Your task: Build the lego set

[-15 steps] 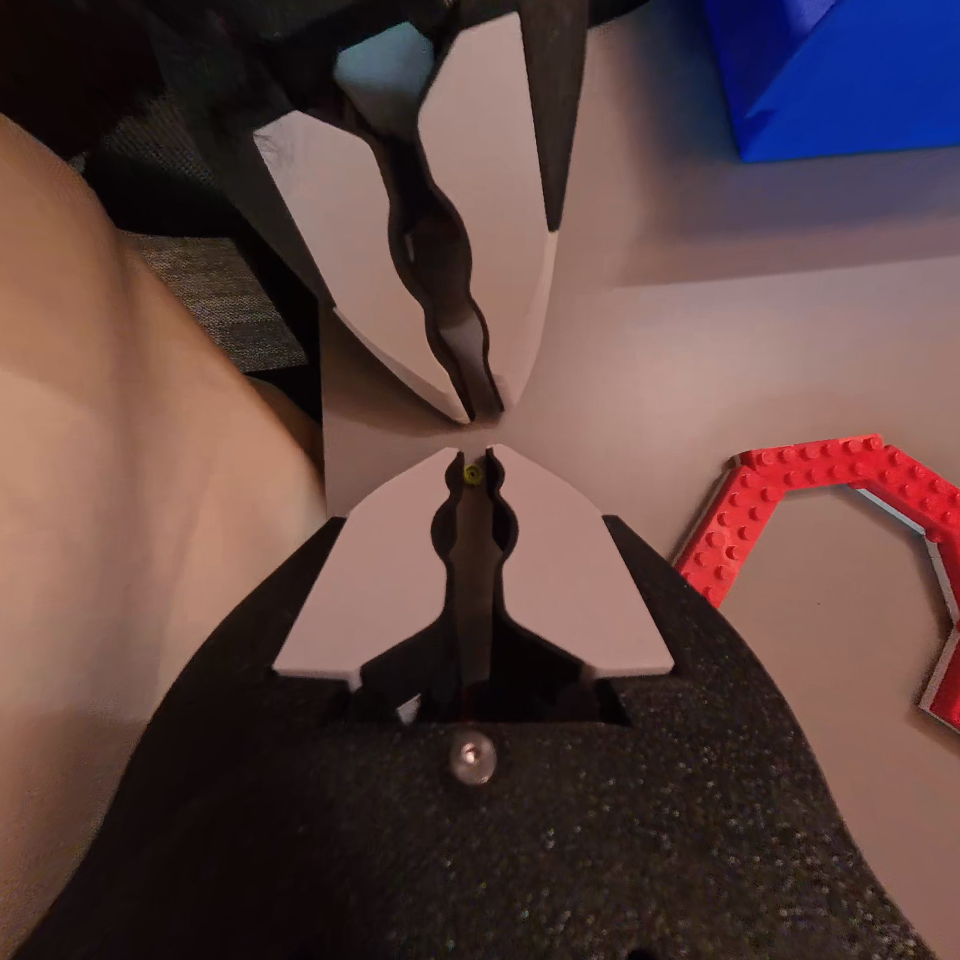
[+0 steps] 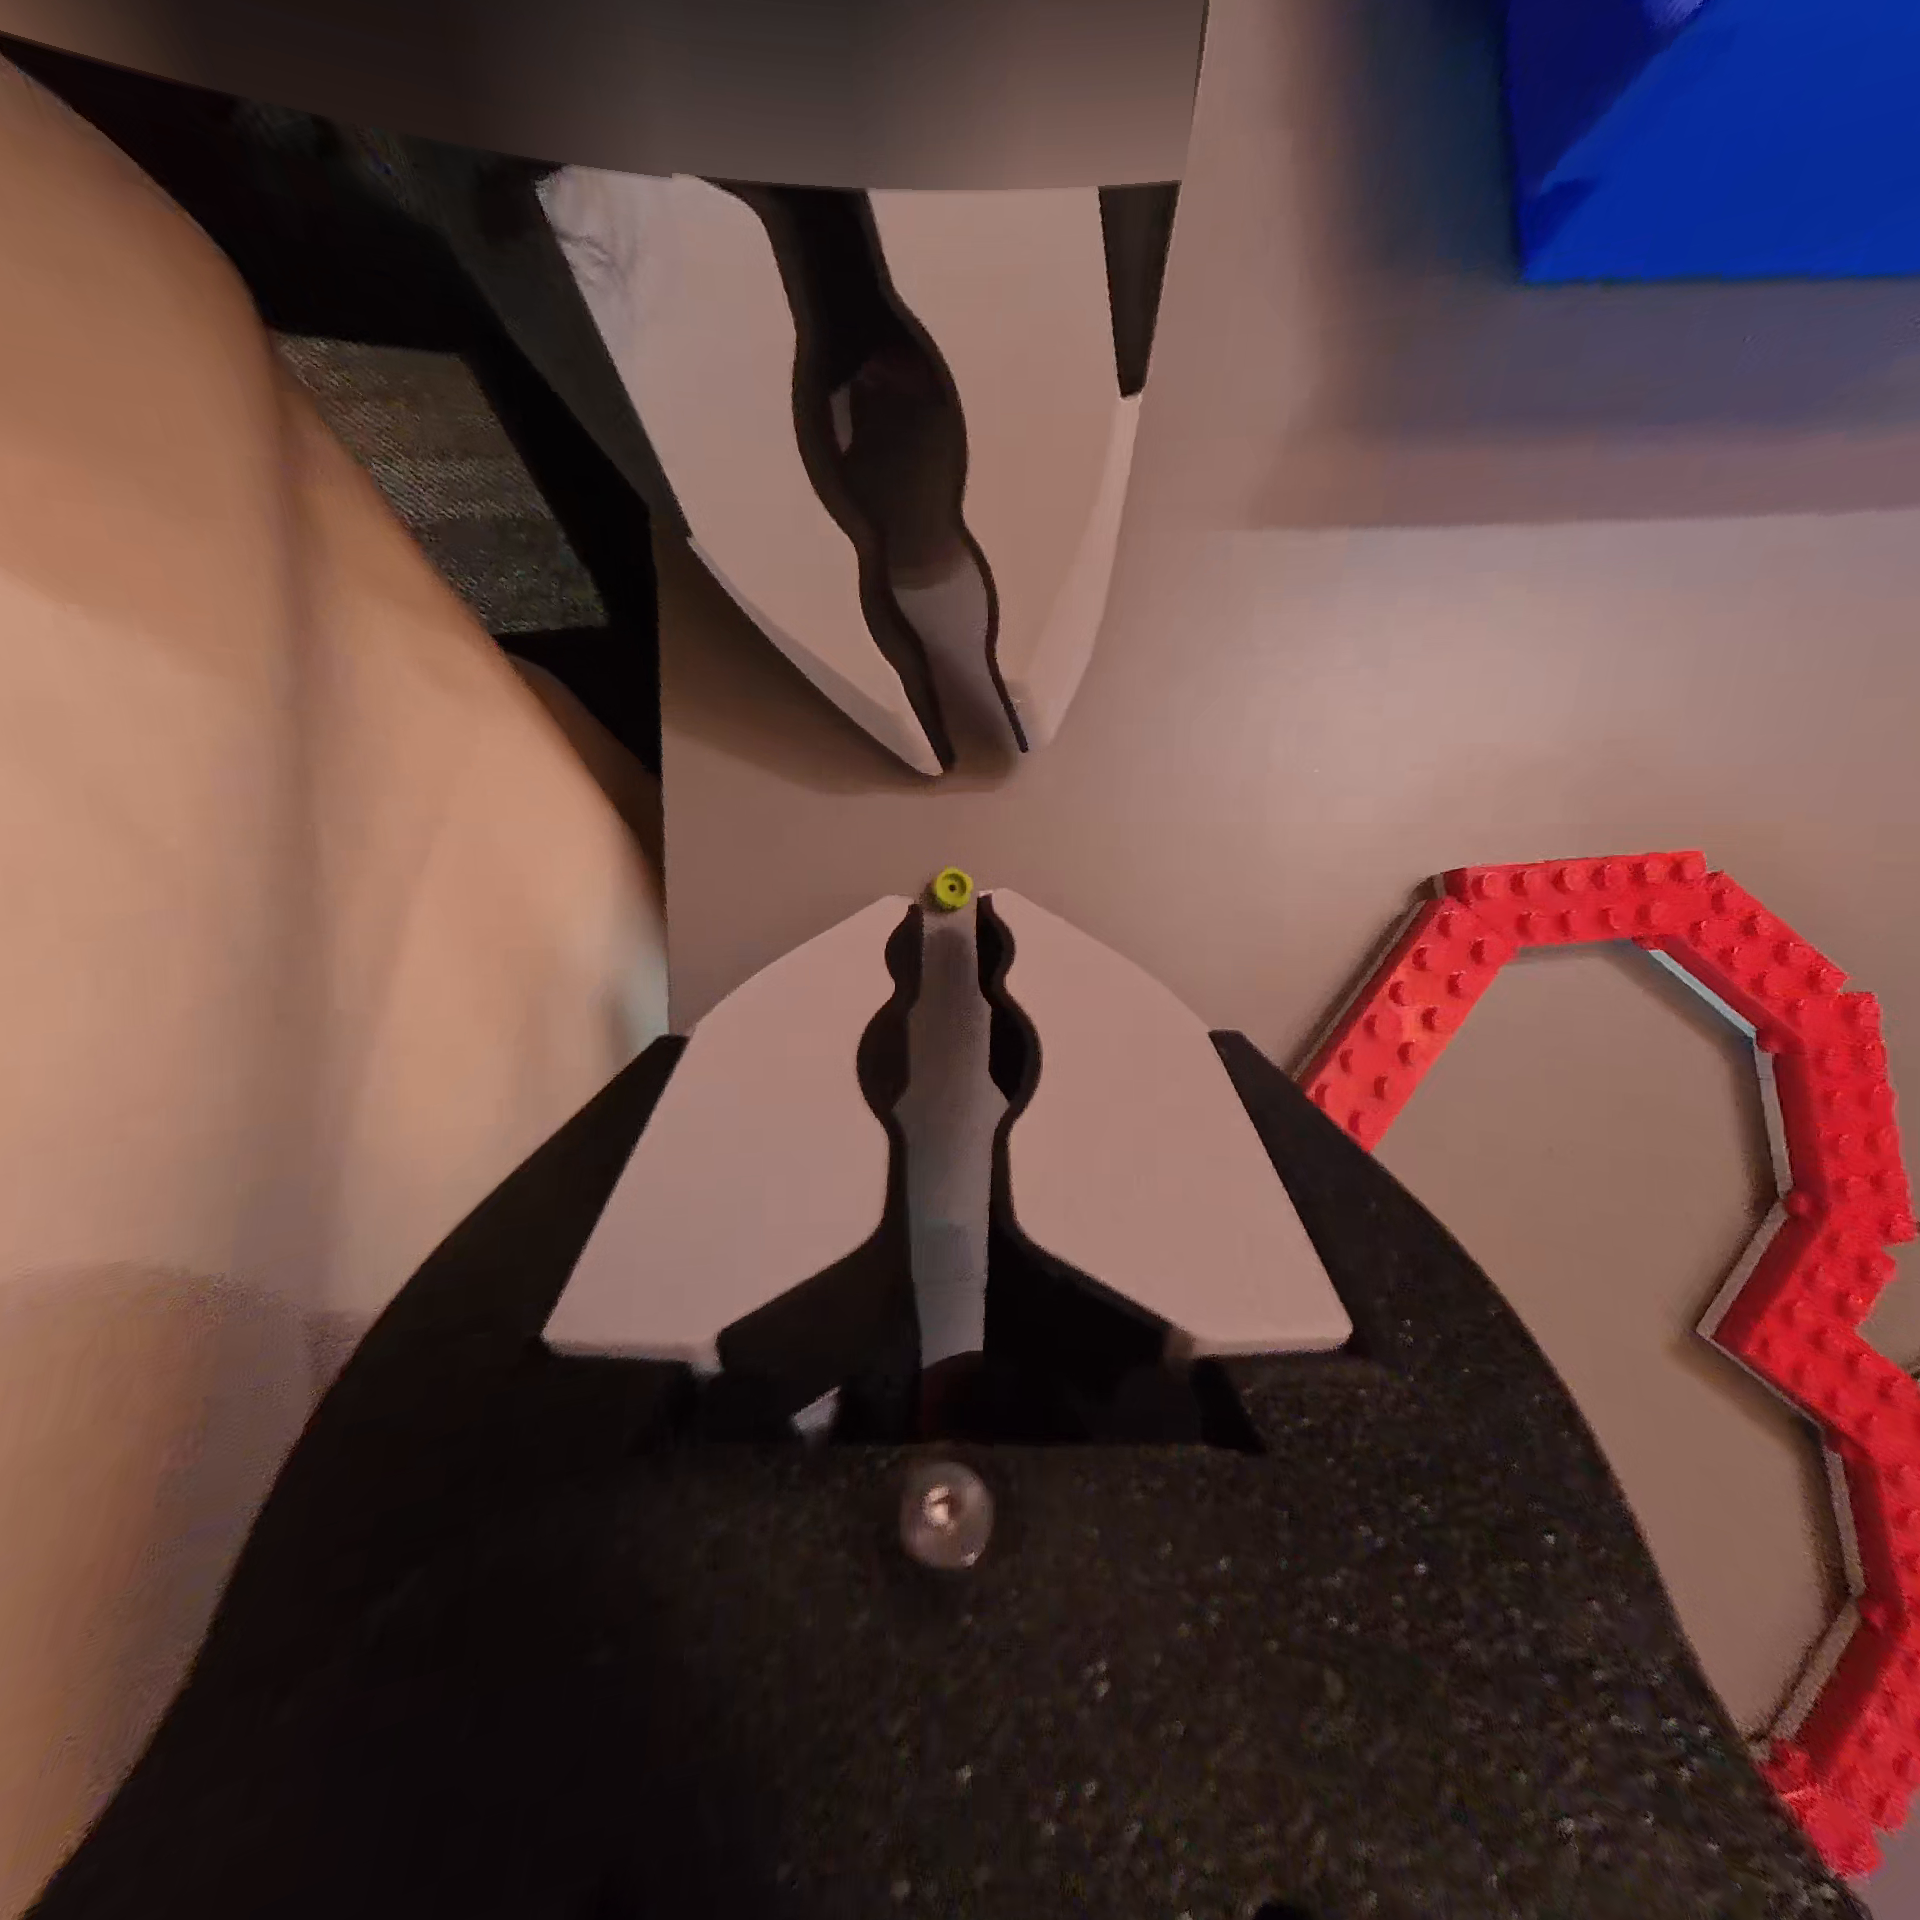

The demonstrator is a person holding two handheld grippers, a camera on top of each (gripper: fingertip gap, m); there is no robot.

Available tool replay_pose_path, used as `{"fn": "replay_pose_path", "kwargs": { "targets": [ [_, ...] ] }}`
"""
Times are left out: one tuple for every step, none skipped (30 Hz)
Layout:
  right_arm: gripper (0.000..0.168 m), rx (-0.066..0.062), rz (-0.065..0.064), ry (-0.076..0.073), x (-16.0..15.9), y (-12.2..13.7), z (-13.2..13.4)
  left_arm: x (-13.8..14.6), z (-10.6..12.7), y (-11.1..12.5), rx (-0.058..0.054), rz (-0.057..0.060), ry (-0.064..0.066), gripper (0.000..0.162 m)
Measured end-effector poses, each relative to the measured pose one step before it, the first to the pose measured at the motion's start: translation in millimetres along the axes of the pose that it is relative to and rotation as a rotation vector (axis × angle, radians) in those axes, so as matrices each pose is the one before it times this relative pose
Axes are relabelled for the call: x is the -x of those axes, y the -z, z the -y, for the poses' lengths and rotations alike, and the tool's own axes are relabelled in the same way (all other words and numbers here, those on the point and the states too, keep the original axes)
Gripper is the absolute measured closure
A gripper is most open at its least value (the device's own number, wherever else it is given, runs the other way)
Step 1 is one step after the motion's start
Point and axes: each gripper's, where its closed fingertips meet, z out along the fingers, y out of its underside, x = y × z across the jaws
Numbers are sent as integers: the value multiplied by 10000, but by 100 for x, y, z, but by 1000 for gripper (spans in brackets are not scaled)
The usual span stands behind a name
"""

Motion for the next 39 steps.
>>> {"fn": "replay_pose_path", "kwargs": {
  "targets": [
    [158, 103, -64, 27, -122, -189, -70, -25, -5, 3, -6, -14, -12, 149],
    [158, 51, -22, 7, -75, -162, -39, 7, -37, -10, -2, -7, -6, 149],
    [158, -7, 10, -18, -32, -119, 21, 15, -13, -13, 0, -4, 5, 149],
    [158, -37, 32, -30, 1, -107, 66, 11, 10, -21, 0, -4, 3, 149],
    [158, -23, 55, -11, 49, -127, 41, 13, -9, -10, 0, 0, -4, 149],
    [158, -6, 19, -2, -3, -147, -5, -3, 10, -63, 7, -3, -11, 149],
    [161, -46, 43, -34, 9, -124, -9, -36, 7, -34, -14, 4, -17, 149],
    [161, -63, 103, -122, 38, -37, -25, 35, -4, -17, -30, 52, -49, 149],
    [161, -157, 96, -261, -51, 84, 50, 299, 147, -3, -114, 202, -66, 149],
    [161, -414, 124, -458, -156, 284, 310, 587, 318, 82, -285, 405, -76, 147],
    [161, -736, 241, -754, -227, 572, 699, 1054, 586, 195, -521, 681, -53, 145],
    [161, -972, 421, -1094, -233, 853, 1055, 1368, 930, 309, -780, 832, 39, 144],
    [161, -1179, 676, -1386, -108, 1043, 1452, 1470, 1328, 348, -1051, 804, 177, 143],
    [161, -1375, 1026, -1554, 291, 1172, 1873, 1429, 1658, 320, -1227, 710, 421, 143],
    [162, -1409, 1309, -1563, 747, 1173, 2095, 878, 1765, 148, -1186, 299, 541, 143],
    [162, -1229, 1309, -1446, 937, 975, 1921, 425, 1748, -20, -1031, 49, 393, 143],
    [162, -898, 1098, -1191, 861, 697, 1447, 468, 1514, -220, -821, 169, 142, 144],
    [162, -555, 920, -868, 815, 415, 865, 358, 1084, -414, -484, 157, -79, 144],
    [162, -285, 716, -669, 663, 194, 393, 137, 626, -583, -166, 28, -196, 144],
    [162, -162, 491, -516, 451, 54, 148, -29, 386, -641, -6, -49, -229, 144],
    [162, -106, 327, -332, 289, -6, 43, -66, 264, -646, 46, -61, -216, 144],
    [162, -31, 215, -201, 214, -43, -53, -89, 270, -573, 14, -61, -211, 145],
    [162, 3, 135, -105, 148, -20, -77, -229, 254, -491, 12, -138, -153, 146],
    [162, 2, 96, -40, 146, -14, -41, -329, 158, -428, 42, -202, -75, 147],
    [162, -5, 100, -21, 171, 35, -16, -229, -25, -344, 130, -127, -38, 147],
    [162, -8, 71, 7, 140, 49, 9, -171, -99, -253, 145, -82, -67, 148],
    [162, 5, 20, 37, 57, 70, -7, -188, -39, -175, 66, -83, -60, 149],
    [162, 16, -9, 16, -2, 72, -24, -72, 44, -143, 8, -34, 7, 149],
    [162, -1, -4, -11, -49, 67, -23, -86, 89, -120, -11, -73, 43, 150],
    [162, -14, 38, -33, -10, 58, -15, -188, 91, -144, 1, -118, 40, 150],
    [162, -11, 60, -56, 14, 40, -24, -27, 59, -148, 45, -56, 3, 151],
    [162, -14, 50, -41, 0, 40, -9, -18, 5, -128, 65, -22, -52, 151],
    [162, -19, 60, -25, 26, 48, 11, -14, -29, -103, 78, -22, -62, 152],
    [162, -12, 65, -24, 50, 43, 7, 62, -38, -87, 62, 23, -24, 152],
    [162, -9, 48, -20, 25, 22, -3, 7, -13, -68, 38, -54, 3, 153],
    [162, -2, 59, -29, 33, 3, -15, -70, -18, -88, 31, -100, 29, 153],
    [162, 22, 50, -32, 21, -27, -45, 41, -54, -108, 47, -34, 26, 153],
    [162, 29, 10, -15, -37, -9, -53, 16, -25, -108, 30, -38, -20, 153],
    [162, 17, -2, -10, -55, -11, -29, -16, 58, -101, -14, -67, -22, 154]
  ]
}}
